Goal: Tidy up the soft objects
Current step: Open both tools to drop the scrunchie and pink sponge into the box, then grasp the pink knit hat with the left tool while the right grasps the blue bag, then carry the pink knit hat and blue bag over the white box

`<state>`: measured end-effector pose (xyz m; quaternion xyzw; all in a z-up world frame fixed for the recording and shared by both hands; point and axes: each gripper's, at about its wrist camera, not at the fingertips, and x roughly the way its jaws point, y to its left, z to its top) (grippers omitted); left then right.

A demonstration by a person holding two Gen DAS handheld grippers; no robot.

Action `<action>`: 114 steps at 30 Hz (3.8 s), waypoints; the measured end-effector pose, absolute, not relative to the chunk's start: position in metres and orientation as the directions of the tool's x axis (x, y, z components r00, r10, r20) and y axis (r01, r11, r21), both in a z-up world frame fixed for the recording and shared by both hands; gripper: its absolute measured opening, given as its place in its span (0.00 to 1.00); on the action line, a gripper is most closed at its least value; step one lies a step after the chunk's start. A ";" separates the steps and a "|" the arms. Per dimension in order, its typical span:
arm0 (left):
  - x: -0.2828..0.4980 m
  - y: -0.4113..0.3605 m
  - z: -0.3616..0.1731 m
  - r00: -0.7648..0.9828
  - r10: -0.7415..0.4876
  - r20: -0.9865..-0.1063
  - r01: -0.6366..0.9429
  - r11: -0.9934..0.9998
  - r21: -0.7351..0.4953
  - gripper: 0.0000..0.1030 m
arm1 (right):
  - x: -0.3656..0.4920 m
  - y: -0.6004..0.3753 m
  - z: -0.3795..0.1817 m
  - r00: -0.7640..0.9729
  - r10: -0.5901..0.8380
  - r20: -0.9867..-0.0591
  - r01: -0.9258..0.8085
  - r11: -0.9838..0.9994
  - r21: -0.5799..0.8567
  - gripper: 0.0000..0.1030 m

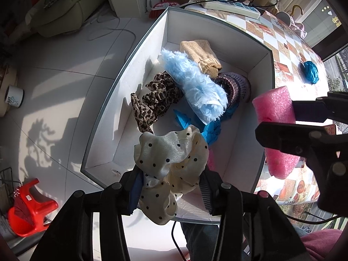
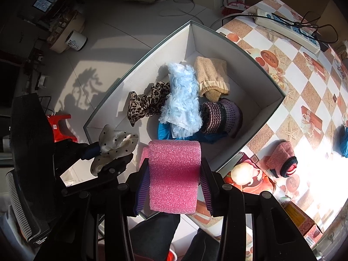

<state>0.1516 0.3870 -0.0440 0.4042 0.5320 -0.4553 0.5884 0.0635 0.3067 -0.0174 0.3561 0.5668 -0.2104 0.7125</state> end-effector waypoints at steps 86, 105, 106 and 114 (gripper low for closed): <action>-0.161 0.138 -0.048 -0.046 -0.082 -0.996 0.968 -0.251 -0.024 0.43 | -0.367 0.079 -0.109 0.223 -0.127 -0.966 0.972 -0.050 0.231 0.40; -0.311 0.275 -0.003 -0.239 -0.060 -0.969 0.636 -0.764 -0.109 0.43 | -0.435 0.268 -0.079 0.184 -0.116 -0.976 0.917 -0.338 0.213 0.40; -0.311 0.285 -0.001 -0.243 -0.048 -0.969 0.612 -0.783 -0.115 0.43 | -0.435 0.275 -0.078 0.177 -0.111 -0.978 0.917 -0.341 0.205 0.40; -0.281 0.361 -0.004 -0.209 0.019 -0.978 0.420 -0.901 -0.107 0.43 | -0.405 0.324 -0.079 0.174 -0.067 -0.982 0.925 -0.331 0.187 0.40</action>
